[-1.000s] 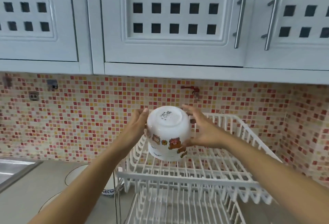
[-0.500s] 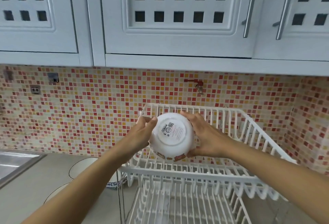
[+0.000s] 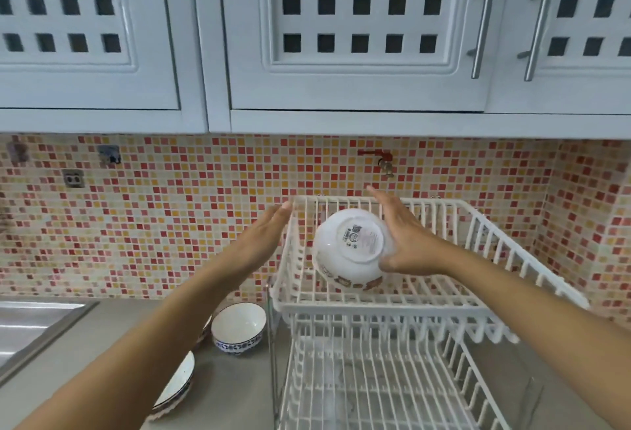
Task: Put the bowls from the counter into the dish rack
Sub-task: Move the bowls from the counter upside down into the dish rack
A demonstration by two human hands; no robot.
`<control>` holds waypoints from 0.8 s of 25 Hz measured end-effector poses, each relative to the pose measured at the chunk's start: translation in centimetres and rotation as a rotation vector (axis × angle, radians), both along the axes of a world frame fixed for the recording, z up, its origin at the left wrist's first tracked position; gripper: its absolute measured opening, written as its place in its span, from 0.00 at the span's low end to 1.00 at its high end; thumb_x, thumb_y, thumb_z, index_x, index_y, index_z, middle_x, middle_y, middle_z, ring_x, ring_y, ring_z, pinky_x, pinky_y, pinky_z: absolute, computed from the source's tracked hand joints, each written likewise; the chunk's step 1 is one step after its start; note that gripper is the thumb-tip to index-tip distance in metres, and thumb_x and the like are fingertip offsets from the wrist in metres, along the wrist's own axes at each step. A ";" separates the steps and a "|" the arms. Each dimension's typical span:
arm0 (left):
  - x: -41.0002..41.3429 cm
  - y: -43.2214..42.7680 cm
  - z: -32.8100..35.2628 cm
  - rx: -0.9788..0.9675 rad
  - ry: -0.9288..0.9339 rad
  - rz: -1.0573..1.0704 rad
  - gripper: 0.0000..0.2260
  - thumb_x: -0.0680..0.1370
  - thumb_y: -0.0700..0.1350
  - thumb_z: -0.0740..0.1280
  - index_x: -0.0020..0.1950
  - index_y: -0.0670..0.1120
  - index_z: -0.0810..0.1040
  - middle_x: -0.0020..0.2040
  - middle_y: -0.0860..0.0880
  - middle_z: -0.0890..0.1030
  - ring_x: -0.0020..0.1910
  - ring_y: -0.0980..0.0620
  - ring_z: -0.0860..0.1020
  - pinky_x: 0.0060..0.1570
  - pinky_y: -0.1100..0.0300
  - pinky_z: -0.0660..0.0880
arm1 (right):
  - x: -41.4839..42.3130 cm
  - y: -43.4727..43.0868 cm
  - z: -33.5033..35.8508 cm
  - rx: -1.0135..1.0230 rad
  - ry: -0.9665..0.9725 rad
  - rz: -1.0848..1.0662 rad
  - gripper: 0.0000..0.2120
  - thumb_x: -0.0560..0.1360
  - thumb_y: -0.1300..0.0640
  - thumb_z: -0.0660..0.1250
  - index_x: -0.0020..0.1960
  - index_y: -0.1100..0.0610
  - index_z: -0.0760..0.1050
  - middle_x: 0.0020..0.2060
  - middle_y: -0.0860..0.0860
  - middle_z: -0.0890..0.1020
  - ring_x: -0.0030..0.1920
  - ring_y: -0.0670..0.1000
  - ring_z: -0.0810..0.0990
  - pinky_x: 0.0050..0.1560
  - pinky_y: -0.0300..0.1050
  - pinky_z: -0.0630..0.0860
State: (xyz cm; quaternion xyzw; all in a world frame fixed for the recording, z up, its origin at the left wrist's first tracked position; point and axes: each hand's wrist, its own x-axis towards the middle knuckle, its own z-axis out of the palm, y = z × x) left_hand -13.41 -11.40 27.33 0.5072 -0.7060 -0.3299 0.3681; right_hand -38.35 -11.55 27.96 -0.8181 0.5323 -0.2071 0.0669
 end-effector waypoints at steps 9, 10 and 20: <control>14.0 5.0 -2.5 -0.042 -0.091 0.253 0.27 0.80 0.61 0.46 0.77 0.53 0.52 0.79 0.51 0.53 0.77 0.47 0.55 0.73 0.47 0.55 | 19.8 3.9 -3.0 -0.173 -0.229 0.165 0.34 0.77 0.43 0.58 0.76 0.49 0.46 0.78 0.48 0.46 0.77 0.47 0.45 0.74 0.46 0.48; 15.1 5.3 -3.7 -0.024 -0.111 0.263 0.26 0.80 0.60 0.46 0.77 0.52 0.54 0.79 0.50 0.55 0.77 0.47 0.56 0.73 0.47 0.55 | 21.7 3.7 -4.8 -0.128 -0.199 0.157 0.34 0.78 0.42 0.57 0.77 0.50 0.45 0.78 0.48 0.45 0.77 0.48 0.44 0.75 0.49 0.47; 24.0 2.7 -19.7 0.419 -0.261 0.469 0.23 0.82 0.53 0.51 0.70 0.39 0.66 0.71 0.39 0.70 0.69 0.41 0.69 0.64 0.55 0.65 | 33.8 -0.8 -22.6 0.369 -0.185 0.030 0.32 0.77 0.48 0.60 0.74 0.61 0.52 0.75 0.57 0.56 0.76 0.56 0.53 0.73 0.49 0.54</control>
